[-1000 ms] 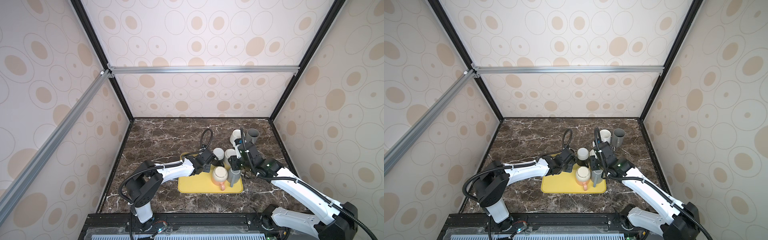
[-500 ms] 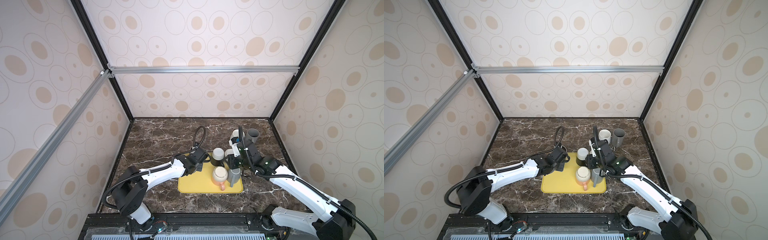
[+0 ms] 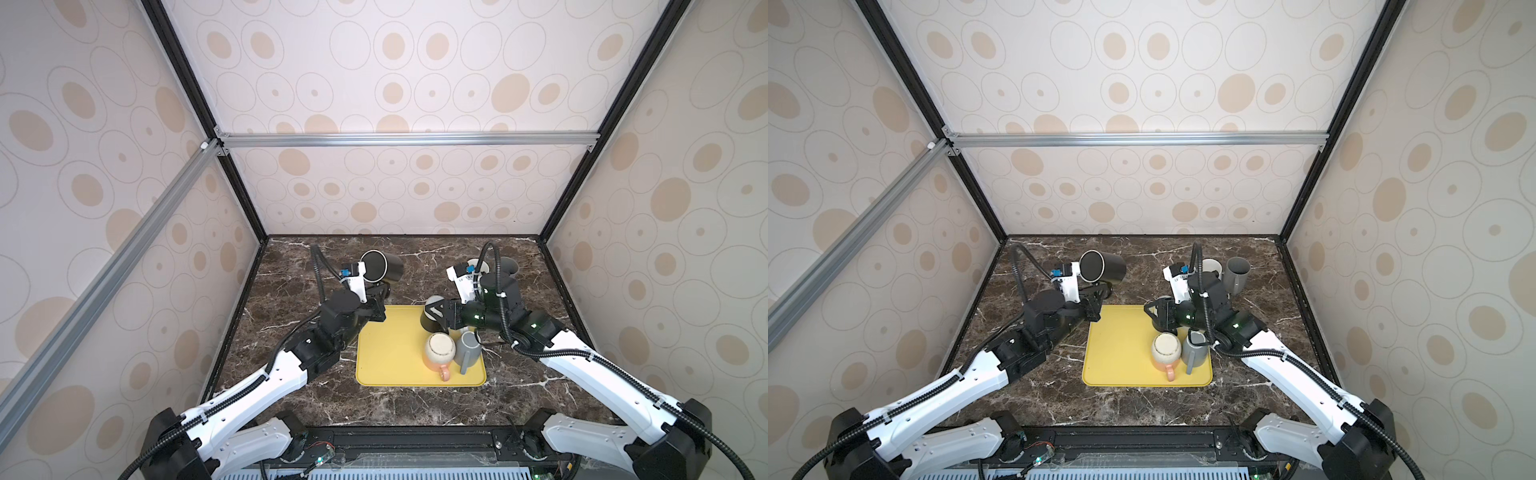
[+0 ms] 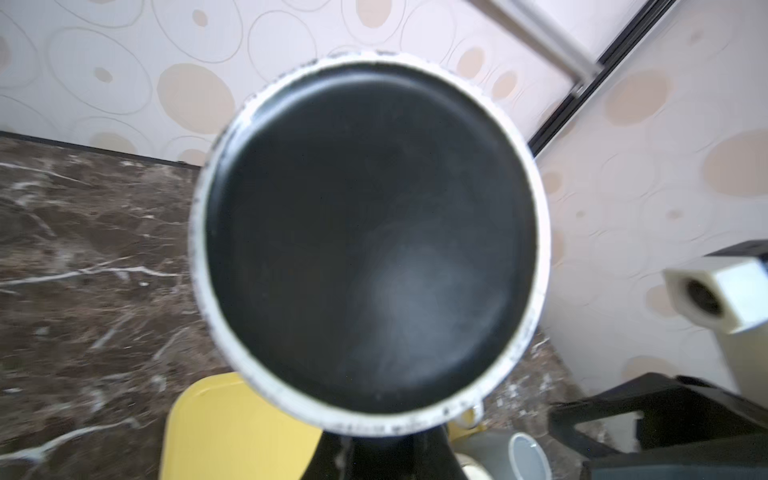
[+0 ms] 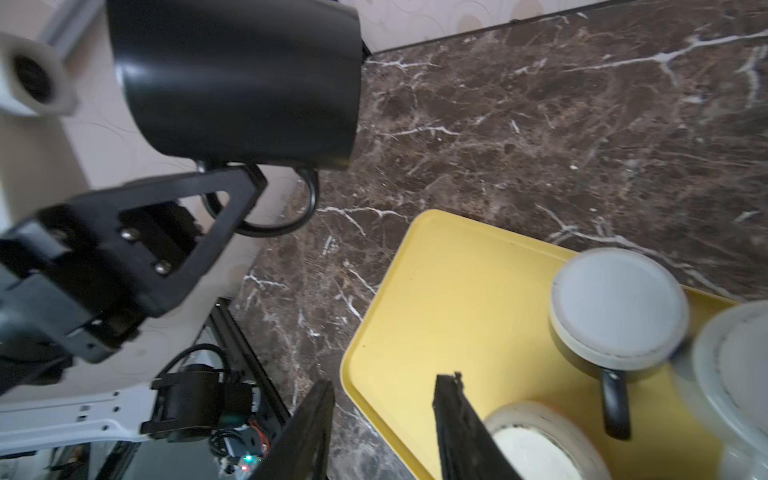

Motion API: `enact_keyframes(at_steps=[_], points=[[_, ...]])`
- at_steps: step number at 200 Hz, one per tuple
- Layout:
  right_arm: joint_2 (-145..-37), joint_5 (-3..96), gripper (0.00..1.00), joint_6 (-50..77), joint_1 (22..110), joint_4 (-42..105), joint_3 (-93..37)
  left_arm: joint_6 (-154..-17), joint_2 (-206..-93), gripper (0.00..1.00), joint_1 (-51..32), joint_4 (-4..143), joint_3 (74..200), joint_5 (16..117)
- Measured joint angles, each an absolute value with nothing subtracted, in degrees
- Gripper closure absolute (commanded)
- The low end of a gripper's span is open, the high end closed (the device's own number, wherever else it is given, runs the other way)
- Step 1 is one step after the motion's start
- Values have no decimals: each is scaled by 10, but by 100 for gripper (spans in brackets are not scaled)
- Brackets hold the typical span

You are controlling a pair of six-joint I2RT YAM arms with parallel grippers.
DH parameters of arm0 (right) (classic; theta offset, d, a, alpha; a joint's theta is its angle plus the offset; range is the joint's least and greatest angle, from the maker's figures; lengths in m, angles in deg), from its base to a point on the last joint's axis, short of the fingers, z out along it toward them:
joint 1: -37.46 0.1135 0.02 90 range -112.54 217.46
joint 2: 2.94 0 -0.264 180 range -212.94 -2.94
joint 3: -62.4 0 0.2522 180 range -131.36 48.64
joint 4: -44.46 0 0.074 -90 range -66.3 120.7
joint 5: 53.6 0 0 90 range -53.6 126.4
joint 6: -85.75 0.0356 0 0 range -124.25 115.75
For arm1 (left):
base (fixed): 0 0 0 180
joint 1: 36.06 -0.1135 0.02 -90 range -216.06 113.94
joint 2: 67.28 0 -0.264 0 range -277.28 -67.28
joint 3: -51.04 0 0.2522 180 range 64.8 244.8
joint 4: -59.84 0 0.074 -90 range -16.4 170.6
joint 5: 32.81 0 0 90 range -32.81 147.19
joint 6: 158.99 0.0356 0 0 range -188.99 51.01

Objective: Turn the mug right side up
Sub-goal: 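Lift the black mug up and tilt it toward the right gripper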

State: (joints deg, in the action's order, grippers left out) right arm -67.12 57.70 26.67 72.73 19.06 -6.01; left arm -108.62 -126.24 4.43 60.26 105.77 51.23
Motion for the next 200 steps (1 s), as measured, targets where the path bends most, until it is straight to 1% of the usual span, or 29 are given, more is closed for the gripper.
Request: enact_keyframes(at_steps=[34, 66, 86, 113, 138, 153, 168, 200], points=[[-671, 651, 54, 329, 696, 284, -56, -1200, -1273, 100, 14, 424, 975, 606], [-688, 713, 53, 389, 677, 378, -52, -1301, -1319, 100, 2, 259, 950, 684], [-703, 730, 53, 410, 677, 405, -52, -1354, -1348, 100, -1, 155, 934, 717], [-705, 735, 53, 420, 677, 410, -52, -1411, -1388, 100, -4, 51, 928, 740], [-705, 740, 54, 424, 677, 415, -52, -1449, -1421, 100, -4, -20, 928, 752], [-706, 742, 58, 429, 677, 419, -53, -1466, -1436, 100, -4, -51, 927, 757], [-709, 744, 60, 430, 677, 424, -55, -1478, -1446, 100, -4, -72, 927, 762], [-718, 753, 61, 442, 677, 448, -55, -1495, -1454, 100, -5, -102, 927, 770]])
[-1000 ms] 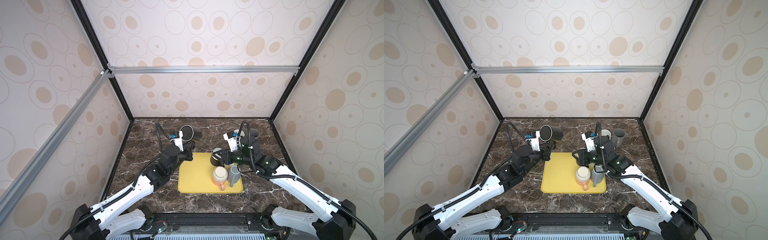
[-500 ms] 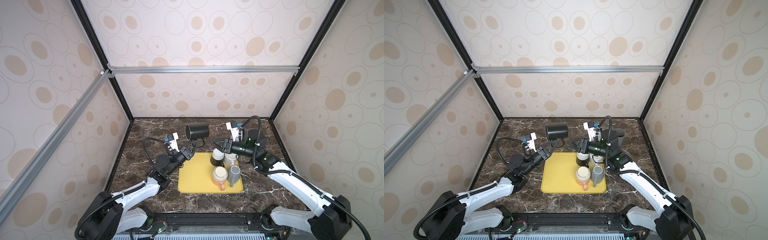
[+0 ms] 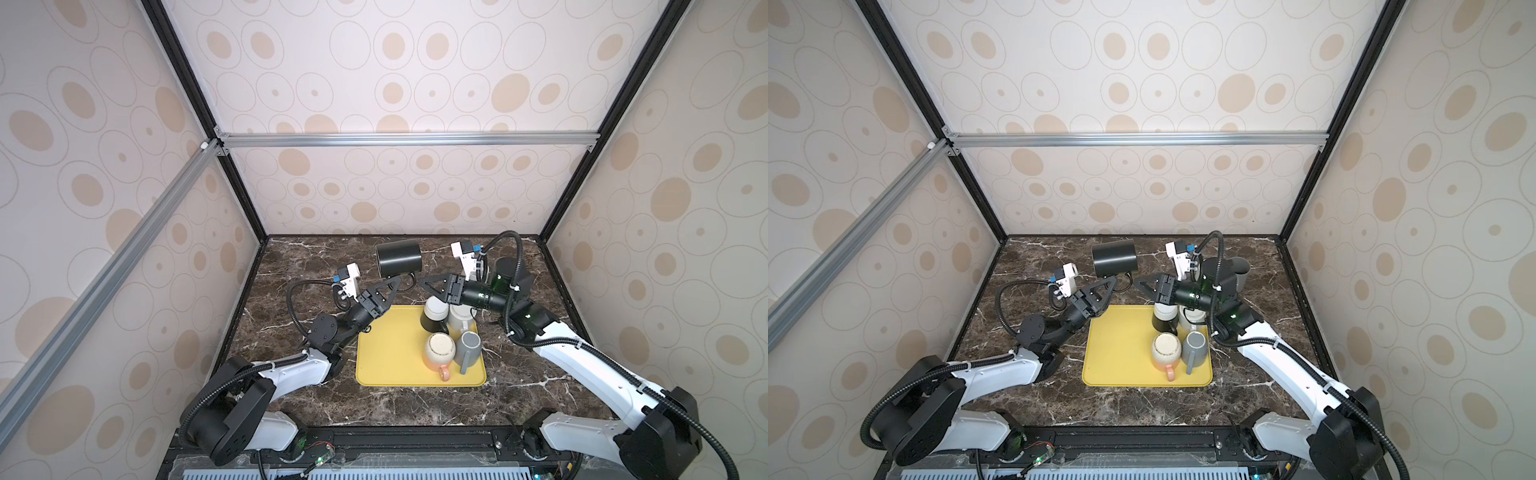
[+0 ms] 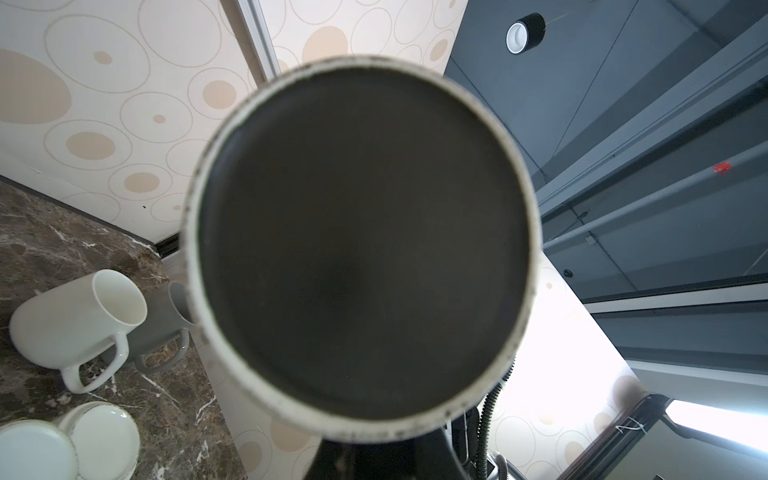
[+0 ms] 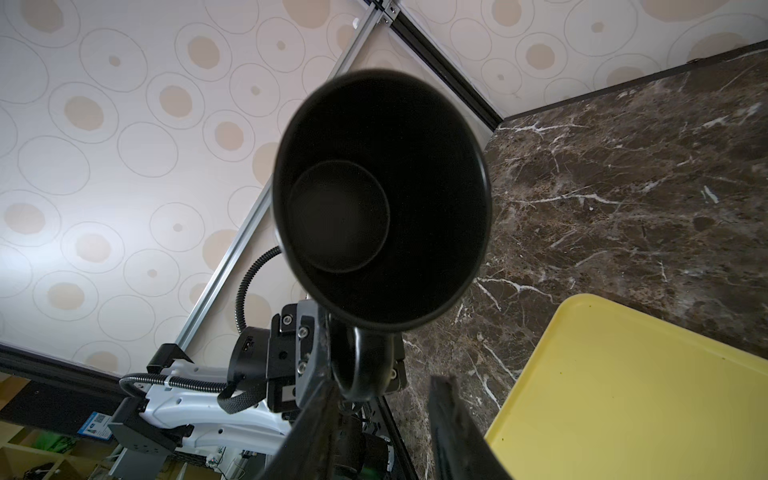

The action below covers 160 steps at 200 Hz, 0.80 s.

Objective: Turn the mug right side up

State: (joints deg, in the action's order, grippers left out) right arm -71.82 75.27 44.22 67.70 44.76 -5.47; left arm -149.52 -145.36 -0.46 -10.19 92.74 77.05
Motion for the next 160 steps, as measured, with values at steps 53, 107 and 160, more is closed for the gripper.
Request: enact_keyframes(at_steps=[53, 107, 160], points=[[-731, 771, 62, 456, 679, 477, -55, -1504, -1460, 100, -4, -125, 927, 778], [-752, 778, 65, 468, 688, 495, -59, -1515, -1488, 100, -2, -137, 927, 780], [-771, 778, 71, 480, 690, 504, -60, -1527, -1508, 100, 6, -150, 929, 783]])
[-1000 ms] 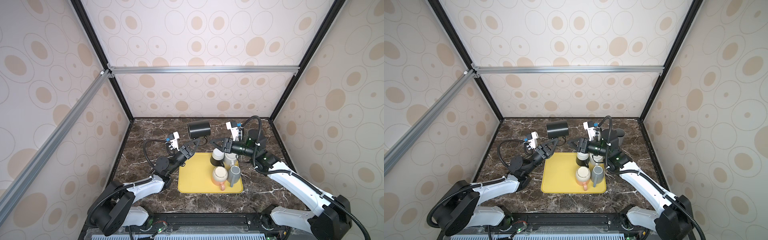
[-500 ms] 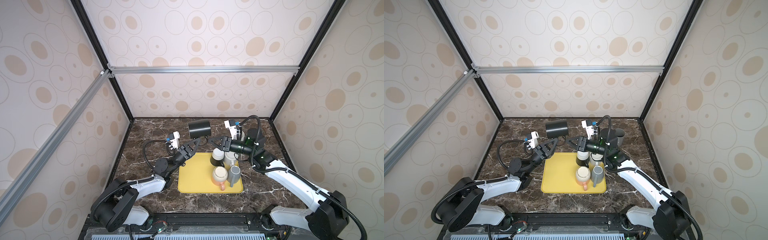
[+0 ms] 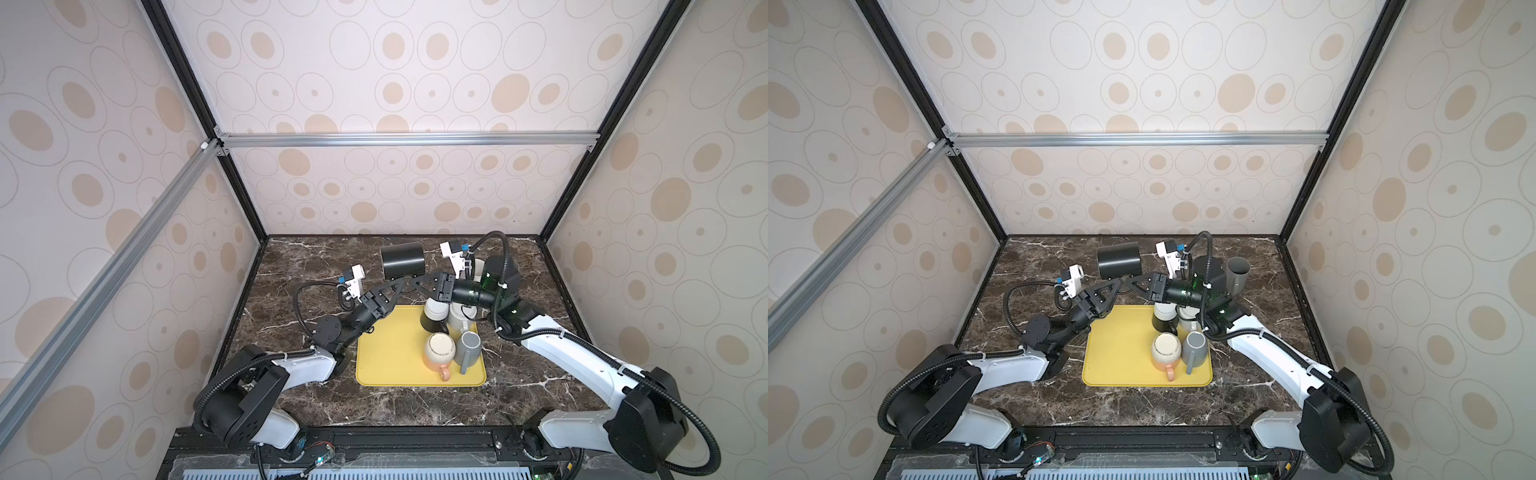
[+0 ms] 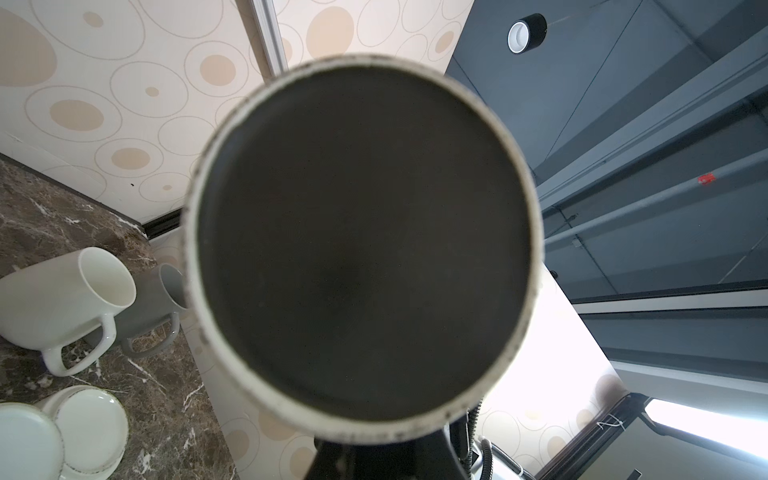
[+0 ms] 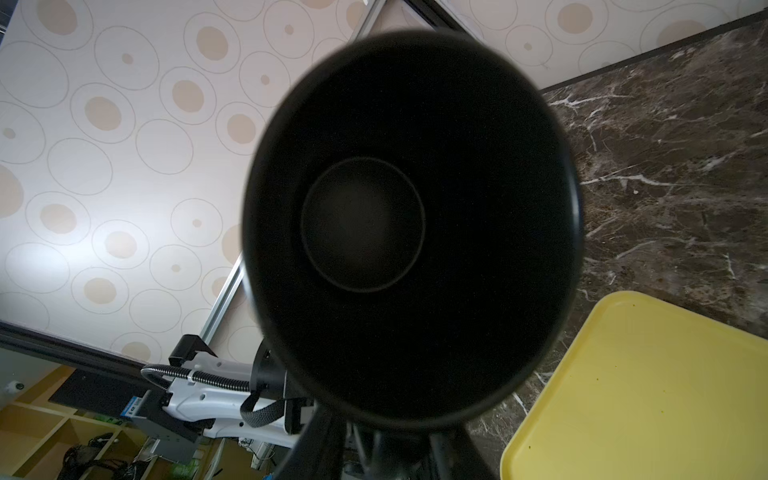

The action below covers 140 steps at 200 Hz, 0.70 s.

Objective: Turn the mug right side up

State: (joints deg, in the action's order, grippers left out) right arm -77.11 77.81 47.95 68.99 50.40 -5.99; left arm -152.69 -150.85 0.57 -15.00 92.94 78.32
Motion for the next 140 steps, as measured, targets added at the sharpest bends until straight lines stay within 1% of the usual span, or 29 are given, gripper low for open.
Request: enact_keyframes(at_steps=[29, 42, 50, 72, 96, 100, 104, 112, 113, 116, 119, 120, 122, 123, 126, 140], points=[[-774, 778, 73, 482, 690, 505, -64, -1532, -1514, 100, 10, -157, 932, 784], [-776, 778, 78, 483, 690, 505, -65, -1533, -1516, 100, 10, -161, 933, 784], [-776, 777, 82, 484, 690, 505, -65, -1535, -1518, 100, 10, -164, 934, 784], [-777, 775, 100, 490, 690, 504, -66, -1536, -1523, 100, 11, -171, 935, 784], [-777, 773, 100, 490, 690, 502, -66, -1537, -1526, 100, 11, -173, 936, 784], [-777, 772, 100, 489, 690, 501, -67, -1537, -1527, 93, 11, -174, 936, 784], [-777, 772, 100, 488, 690, 500, -67, -1537, -1527, 80, 11, -174, 936, 784], [-777, 771, 100, 485, 690, 495, -68, -1536, -1529, 50, 11, -176, 936, 785], [-777, 771, 100, 485, 690, 495, -68, -1536, -1529, 48, 11, -176, 936, 785], [-777, 770, 100, 484, 690, 492, -69, -1536, -1529, 38, 10, -176, 936, 786], [-777, 770, 100, 483, 690, 489, -70, -1536, -1529, 21, 11, -176, 936, 787], [-777, 770, 100, 483, 690, 488, -70, -1536, -1529, 18, 11, -176, 936, 788], [-777, 770, 100, 483, 690, 486, -71, -1536, -1529, 5, 11, -176, 937, 788], [-777, 770, 100, 482, 690, 485, -71, -1536, -1529, 3, 11, -176, 937, 789], [-777, 770, 100, 481, 691, 482, -71, -1536, -1529, 0, 11, -176, 937, 790], [-777, 768, 100, 473, 693, 466, -72, -1535, -1528, 0, 6, -178, 938, 797]])
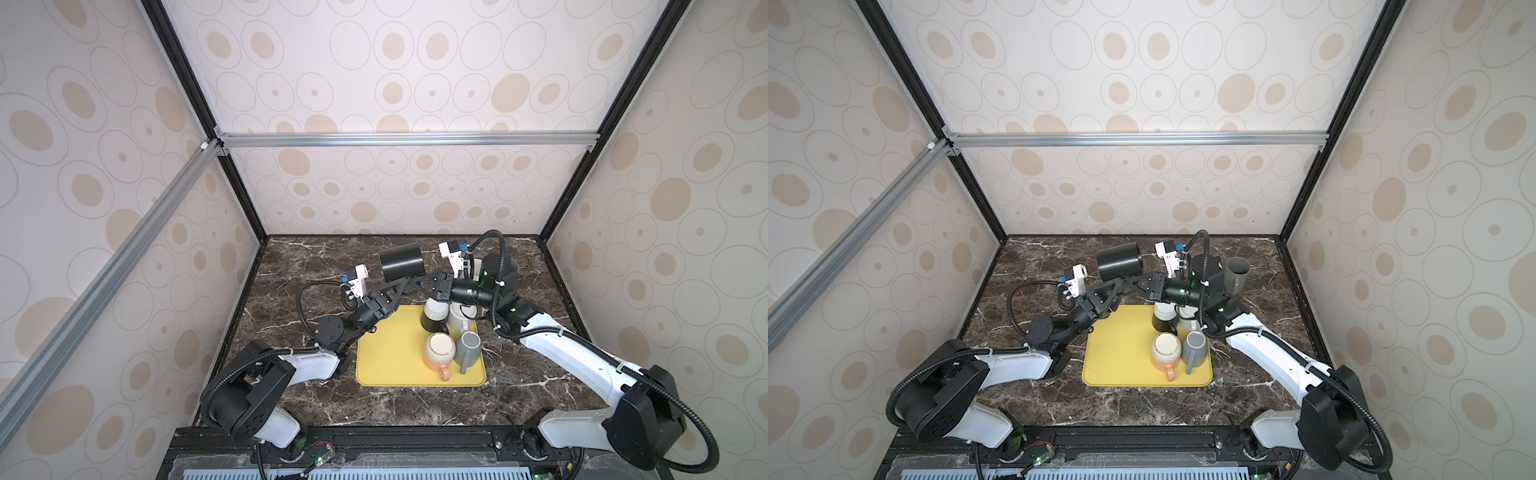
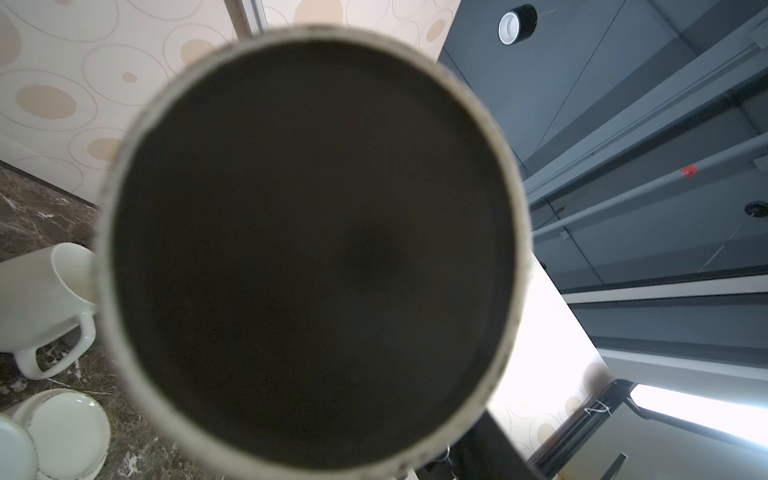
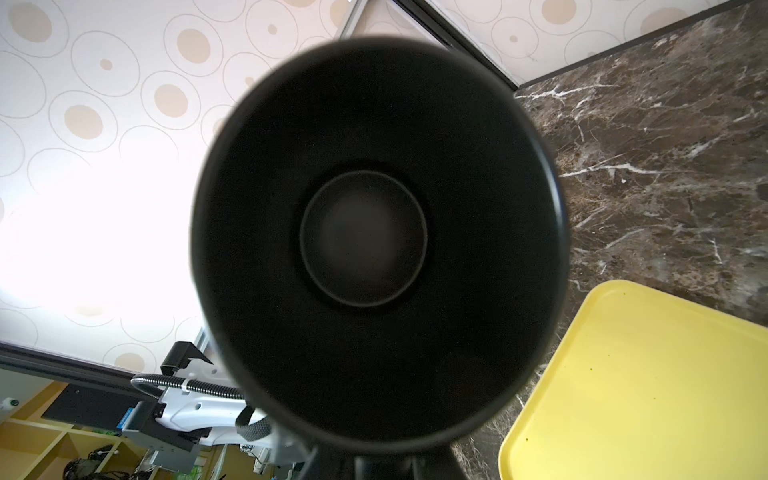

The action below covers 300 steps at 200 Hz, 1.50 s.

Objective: Turn the mug right side up

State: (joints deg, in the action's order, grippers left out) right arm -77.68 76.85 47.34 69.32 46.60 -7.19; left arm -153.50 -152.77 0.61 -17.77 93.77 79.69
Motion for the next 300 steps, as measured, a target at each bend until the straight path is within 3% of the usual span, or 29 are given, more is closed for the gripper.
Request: enact_keyframes(at_steps=[35, 70, 106, 151, 300], points=[[-777, 755, 100, 446, 694, 411, -90, -1503, -1480, 0, -9, -117, 923, 807], [-774, 735, 100, 417, 694, 379, -110, -1403, -1355, 0, -16, 72, 918, 794], [-773, 718, 100, 398, 689, 342, -112, -1279, -1238, 0, -23, 287, 939, 728], [-773, 671, 100, 348, 686, 233, -155, -1178, -1176, 0, -25, 454, 966, 652], [-881, 361, 100, 154, 679, -14, -368, -1135, -1212, 0, -26, 532, 961, 643]])
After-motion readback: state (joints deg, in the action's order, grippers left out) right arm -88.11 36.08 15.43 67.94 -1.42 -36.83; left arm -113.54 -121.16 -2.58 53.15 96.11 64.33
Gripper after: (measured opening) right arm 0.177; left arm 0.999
